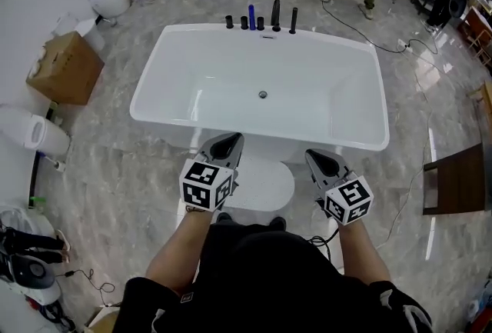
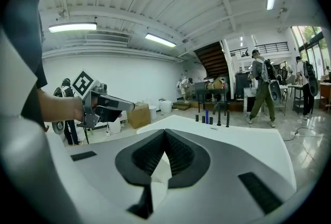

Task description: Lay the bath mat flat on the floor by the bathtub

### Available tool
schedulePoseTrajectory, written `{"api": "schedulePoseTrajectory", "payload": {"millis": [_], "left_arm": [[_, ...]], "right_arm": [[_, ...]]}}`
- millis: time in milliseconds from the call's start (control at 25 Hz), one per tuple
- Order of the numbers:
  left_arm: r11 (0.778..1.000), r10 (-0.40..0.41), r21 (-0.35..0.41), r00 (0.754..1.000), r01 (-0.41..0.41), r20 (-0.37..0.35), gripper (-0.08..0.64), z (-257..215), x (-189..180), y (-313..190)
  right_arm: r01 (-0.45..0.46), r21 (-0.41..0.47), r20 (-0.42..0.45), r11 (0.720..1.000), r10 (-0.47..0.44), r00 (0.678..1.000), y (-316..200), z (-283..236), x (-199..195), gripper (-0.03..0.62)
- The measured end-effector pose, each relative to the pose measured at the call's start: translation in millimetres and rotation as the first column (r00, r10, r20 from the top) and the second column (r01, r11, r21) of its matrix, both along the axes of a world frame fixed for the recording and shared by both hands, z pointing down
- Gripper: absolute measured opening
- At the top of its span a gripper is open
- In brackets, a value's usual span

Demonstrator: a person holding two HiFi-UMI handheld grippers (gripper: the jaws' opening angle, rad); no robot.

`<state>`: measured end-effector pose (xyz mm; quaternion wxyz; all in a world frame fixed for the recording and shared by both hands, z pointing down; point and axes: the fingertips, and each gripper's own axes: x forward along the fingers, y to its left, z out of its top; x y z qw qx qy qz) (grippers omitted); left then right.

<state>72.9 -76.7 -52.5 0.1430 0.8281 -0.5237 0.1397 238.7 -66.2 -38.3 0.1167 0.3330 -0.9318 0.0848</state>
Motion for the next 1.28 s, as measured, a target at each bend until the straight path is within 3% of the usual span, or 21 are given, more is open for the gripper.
{"api": "schedulePoseTrajectory", "payload": {"millis": [200, 440, 560, 680, 800, 880, 1280], "left_arm": [[0.999, 0.002, 0.039, 1.000, -0.003, 0.009, 0.011, -23.3, 7.4, -8.1], [0.991, -0.002, 0.132, 0.999, -0.002, 0.032, 0.011, -76.2, -19.9, -26.0], [0.984, -0.031, 0.173, 0.999, 0.028, 0.017, 0.011, -98.3, -36.6, -35.2], [0.970, -0.092, 0.220, 0.994, 0.104, -0.062, 0.011, -118.0, -55.8, -43.0], [0.965, -0.083, 0.248, 0.996, 0.084, -0.015, 0.011, -117.0, -58.6, -47.1], [0.966, -0.063, 0.252, 0.997, 0.053, 0.033, 0.011, -108.6, -55.5, -45.3], [0.987, -0.013, 0.160, 1.000, 0.013, -0.003, 0.011, -64.9, -50.4, -32.3]], "right_arm": [[-0.038, 0.075, 0.091, 0.997, 0.031, 0.995, -13.9, -45.1, 9.1, 0.015], [-0.053, 0.212, 0.134, 0.976, 0.025, 0.991, -16.3, -112.5, -16.1, 0.015], [-0.106, 0.220, 0.195, 0.970, 0.063, 0.979, -24.2, -135.8, -25.0, 0.015], [-0.147, 0.221, 0.235, 0.964, 0.094, 0.968, -28.9, -148.9, -33.6, 0.014], [-0.144, 0.228, 0.211, 0.963, 0.096, 0.973, -25.7, -148.7, -45.7, 0.014], [-0.145, 0.224, 0.192, 0.964, 0.102, 0.976, -21.0, -143.5, -50.2, 0.014], [-0.162, 0.138, 0.185, 0.977, 0.136, 0.973, -7.3, -101.6, -45.7, 0.014]]}}
